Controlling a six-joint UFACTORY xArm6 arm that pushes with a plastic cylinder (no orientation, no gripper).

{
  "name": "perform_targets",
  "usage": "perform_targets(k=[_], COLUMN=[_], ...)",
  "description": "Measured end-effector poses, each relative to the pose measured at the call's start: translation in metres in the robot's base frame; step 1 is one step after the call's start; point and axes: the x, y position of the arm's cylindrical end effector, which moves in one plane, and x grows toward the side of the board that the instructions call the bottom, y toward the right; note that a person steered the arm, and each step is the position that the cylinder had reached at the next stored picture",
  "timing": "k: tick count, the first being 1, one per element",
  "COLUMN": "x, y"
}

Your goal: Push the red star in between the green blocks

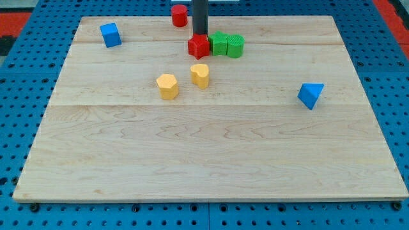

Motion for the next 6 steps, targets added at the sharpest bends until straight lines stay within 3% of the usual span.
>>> perform_targets(k=[2,3,6], x=[0.030,0.076,0.017], y=[-0.046,-0.060,0.072])
